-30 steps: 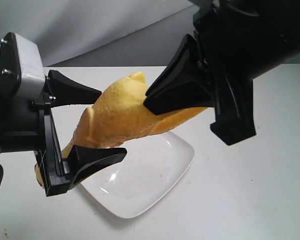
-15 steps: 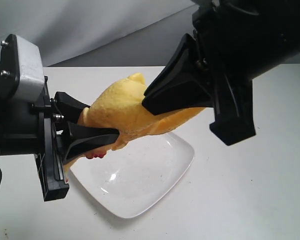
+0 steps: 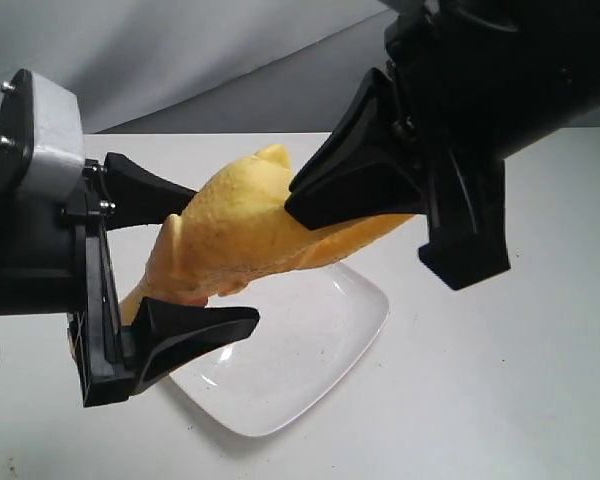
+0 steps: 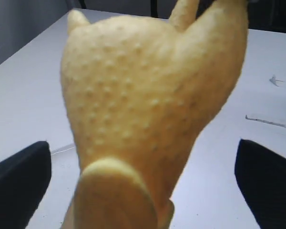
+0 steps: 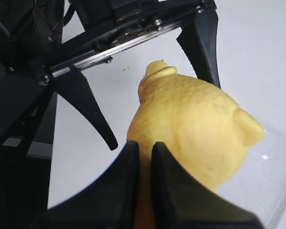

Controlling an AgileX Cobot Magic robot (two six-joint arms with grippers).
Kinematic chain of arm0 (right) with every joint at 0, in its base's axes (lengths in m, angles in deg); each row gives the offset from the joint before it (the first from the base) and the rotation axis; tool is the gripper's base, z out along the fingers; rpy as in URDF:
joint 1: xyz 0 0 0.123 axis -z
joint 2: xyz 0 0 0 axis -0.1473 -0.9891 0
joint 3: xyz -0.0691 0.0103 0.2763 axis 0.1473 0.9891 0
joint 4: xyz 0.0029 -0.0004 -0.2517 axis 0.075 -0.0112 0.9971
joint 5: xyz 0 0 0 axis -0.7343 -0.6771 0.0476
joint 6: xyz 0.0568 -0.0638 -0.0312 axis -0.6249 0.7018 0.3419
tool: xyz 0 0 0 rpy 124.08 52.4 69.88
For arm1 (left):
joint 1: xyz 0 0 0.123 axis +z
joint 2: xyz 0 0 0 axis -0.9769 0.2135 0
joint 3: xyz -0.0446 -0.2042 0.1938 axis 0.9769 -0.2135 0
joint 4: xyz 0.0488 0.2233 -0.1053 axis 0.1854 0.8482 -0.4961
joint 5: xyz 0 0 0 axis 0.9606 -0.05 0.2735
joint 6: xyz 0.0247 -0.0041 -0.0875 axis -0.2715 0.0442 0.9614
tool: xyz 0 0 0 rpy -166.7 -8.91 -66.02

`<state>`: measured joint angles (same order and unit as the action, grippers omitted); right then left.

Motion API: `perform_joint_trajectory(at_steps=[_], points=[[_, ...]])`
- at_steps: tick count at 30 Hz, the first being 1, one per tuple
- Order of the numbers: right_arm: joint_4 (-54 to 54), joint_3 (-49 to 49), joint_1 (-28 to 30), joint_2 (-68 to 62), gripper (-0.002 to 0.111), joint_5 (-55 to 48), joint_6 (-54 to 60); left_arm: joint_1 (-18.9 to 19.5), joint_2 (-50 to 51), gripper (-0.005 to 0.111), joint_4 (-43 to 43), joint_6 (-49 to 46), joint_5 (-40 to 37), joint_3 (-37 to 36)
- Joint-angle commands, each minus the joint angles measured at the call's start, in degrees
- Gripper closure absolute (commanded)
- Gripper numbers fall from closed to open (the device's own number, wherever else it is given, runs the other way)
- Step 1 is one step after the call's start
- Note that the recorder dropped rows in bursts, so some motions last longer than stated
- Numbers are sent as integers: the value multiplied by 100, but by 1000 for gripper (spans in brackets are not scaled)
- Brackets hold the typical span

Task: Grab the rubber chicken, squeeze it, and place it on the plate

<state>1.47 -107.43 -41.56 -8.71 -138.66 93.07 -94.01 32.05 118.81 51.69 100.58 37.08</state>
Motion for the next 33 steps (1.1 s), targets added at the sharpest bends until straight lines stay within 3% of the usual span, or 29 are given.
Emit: perform_joint_trajectory(at_steps=[1,11,21,33], points=[[-60,-36,-21,14,108,549,32,-29,-458,3,-50,228,-342,32],[236,106,-21,-581,108,2048,530,-29,-2646,3,-50,990,-1623,21],[-44,1769,-419,-919,108,4705,1839,-29,-3593,3,-50,1003,-1849,21],[-318,2161,-423,-869,108,4640,1757,-29,-3570,3,-50,1003,-1898,10]])
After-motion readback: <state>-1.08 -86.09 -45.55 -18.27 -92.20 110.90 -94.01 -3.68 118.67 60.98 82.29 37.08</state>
